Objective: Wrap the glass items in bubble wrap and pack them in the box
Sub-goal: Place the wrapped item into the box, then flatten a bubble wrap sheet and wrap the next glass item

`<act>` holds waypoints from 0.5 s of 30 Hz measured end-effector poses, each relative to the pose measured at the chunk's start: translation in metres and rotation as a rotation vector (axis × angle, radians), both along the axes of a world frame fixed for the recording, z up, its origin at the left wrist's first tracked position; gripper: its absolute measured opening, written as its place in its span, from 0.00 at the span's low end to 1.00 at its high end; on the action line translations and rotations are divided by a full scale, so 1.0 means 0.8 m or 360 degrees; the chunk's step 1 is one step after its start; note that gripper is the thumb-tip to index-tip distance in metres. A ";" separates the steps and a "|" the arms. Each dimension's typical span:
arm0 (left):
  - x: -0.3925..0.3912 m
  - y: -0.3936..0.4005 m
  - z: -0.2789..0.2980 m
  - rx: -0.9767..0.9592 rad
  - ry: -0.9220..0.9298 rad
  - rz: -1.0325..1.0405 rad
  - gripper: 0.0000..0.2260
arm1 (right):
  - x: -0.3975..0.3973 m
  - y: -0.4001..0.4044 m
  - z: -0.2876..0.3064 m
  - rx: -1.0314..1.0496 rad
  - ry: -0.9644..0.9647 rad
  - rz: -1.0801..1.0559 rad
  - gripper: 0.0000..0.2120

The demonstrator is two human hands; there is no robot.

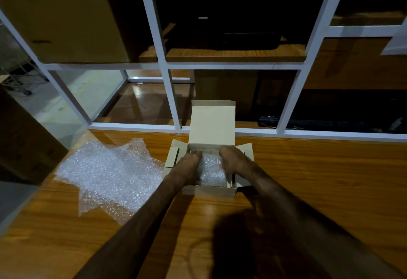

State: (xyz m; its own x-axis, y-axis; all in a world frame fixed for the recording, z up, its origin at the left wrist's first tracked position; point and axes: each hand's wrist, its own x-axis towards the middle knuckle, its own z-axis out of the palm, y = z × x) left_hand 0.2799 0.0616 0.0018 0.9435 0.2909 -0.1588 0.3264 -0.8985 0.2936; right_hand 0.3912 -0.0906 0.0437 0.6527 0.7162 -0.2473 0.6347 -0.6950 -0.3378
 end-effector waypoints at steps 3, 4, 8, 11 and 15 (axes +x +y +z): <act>-0.004 -0.002 0.014 0.0042 -0.0011 -0.0058 0.29 | 0.006 -0.010 0.003 0.0144 -0.0036 -0.0034 0.19; -0.008 0.000 0.013 -0.0005 -0.0105 -0.0027 0.25 | 0.007 -0.014 0.003 0.0220 -0.0026 -0.0074 0.19; -0.050 0.004 0.030 -0.0268 -0.0557 0.0025 0.16 | -0.001 -0.032 0.000 0.0638 0.0103 -0.0283 0.15; -0.100 -0.005 0.044 -0.0645 -0.0815 0.0279 0.15 | -0.024 -0.046 -0.005 0.0942 0.0224 -0.0501 0.13; -0.175 0.001 0.024 -0.0598 -0.1162 0.0628 0.09 | -0.072 -0.036 -0.010 0.1110 0.0321 -0.0624 0.09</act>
State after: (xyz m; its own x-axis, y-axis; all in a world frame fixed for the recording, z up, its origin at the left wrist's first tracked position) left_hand 0.1399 0.0624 0.0209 0.6895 0.6639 0.2897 0.2079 -0.5645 0.7988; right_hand 0.3336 -0.1196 0.0358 0.8779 0.4778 0.0306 0.2702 -0.4417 -0.8555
